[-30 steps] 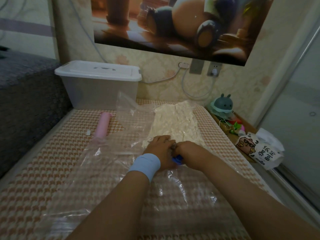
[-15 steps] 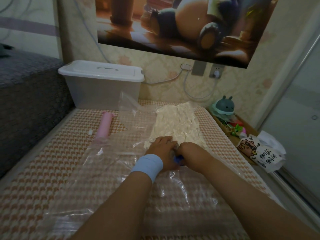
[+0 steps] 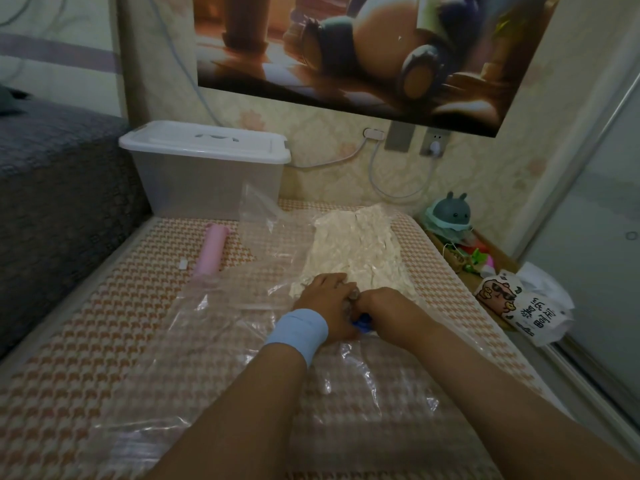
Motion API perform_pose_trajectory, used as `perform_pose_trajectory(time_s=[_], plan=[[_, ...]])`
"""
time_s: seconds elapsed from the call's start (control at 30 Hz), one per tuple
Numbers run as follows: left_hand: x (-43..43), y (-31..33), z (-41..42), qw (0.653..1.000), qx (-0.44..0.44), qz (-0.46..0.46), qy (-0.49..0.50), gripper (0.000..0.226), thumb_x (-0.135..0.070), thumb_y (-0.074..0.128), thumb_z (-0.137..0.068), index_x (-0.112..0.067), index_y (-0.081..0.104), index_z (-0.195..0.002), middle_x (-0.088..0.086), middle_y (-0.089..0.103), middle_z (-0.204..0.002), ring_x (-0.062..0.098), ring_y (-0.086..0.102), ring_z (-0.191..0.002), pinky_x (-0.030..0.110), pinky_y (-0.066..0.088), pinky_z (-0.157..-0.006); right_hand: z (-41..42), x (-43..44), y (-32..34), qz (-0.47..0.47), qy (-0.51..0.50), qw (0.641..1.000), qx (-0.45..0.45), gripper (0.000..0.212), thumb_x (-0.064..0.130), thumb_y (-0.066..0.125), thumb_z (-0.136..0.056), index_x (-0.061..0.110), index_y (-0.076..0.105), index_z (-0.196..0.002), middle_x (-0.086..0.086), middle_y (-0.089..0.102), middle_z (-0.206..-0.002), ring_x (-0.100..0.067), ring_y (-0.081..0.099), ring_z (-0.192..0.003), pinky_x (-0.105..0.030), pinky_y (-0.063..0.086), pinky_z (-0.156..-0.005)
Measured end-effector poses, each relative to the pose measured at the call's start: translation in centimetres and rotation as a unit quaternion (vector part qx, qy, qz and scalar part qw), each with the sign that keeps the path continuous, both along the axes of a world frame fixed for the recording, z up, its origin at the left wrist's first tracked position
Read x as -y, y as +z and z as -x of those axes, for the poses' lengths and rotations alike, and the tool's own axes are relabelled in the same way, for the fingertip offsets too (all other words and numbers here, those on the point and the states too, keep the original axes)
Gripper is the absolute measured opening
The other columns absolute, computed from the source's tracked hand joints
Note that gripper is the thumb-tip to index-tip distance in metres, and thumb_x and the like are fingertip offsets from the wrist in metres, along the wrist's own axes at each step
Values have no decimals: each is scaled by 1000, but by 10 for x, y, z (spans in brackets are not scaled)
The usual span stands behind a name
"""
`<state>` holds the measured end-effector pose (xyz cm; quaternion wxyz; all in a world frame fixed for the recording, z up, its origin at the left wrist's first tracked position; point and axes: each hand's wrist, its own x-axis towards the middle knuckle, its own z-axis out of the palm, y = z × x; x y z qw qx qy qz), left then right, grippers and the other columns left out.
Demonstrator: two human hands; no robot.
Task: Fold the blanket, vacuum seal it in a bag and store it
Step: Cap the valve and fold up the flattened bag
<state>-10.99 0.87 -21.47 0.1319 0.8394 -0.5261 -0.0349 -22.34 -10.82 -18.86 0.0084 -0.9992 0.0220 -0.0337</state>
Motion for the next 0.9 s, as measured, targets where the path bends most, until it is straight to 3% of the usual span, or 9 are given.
perform_pose_trajectory(time_s=[0.13,0.27,0.37,0.43,0.5,0.7,0.9], plan=[[-4,2,1,1000,-11,10,0,96,-67,66,-69,-29,28,-148,-2,18,-158,21,10,-144,39,16,-119,-3,3,-1,84,-17,996,13,21,19,70,-78,16,77,-97,-9,71,-87,-32,63,-82,-38,48,-71],[-3,2,4,999,-37,8,17,100,-76,62,-64,-32,29,-147,-5,20,-157,19,11,-144,40,17,-119,-5,2,3,93,-77,992,-39,37,35,68,-86,15,67,-116,-11,64,-103,-30,60,-95,-38,50,-78],[1,-1,2,1000,-21,3,18,102,-84,54,-59,-36,30,-146,-7,22,-157,17,11,-144,40,17,-118,-5,4,1,54,-87,994,-47,30,35,69,-86,12,69,-106,-9,65,-98,-27,63,-89,-36,50,-74],[-1,1,2,999,-34,6,14,101,-74,63,-64,-32,27,-148,-5,17,-158,19,10,-144,39,16,-119,-5,6,-5,47,-93,993,-52,24,28,68,-86,10,70,-102,-10,66,-98,-27,64,-89,-33,47,-72],[-5,4,3,999,-46,11,16,99,-63,70,-69,-28,25,-149,-3,16,-158,21,9,-144,36,14,-119,-6,5,-6,58,-110,991,-47,23,26,67,-88,9,69,-102,-11,66,-100,-27,63,-91,-30,43,-68],[-10,8,7,998,-49,23,18,96,-62,70,-71,-28,26,-150,-3,16,-158,19,9,-144,35,14,-119,-5,4,-7,65,-127,989,-27,37,39,65,-90,13,60,-116,-8,64,-112,-26,63,-101,-29,41,-73],[-6,5,6,999,-34,28,13,98,-71,65,-68,-29,28,-148,-3,20,-157,20,11,-143,37,16,-119,-7,3,-9,32,-99,994,-30,26,27,66,-90,7,66,-106,-13,67,-104,-29,64,-96,-27,37,-71]])
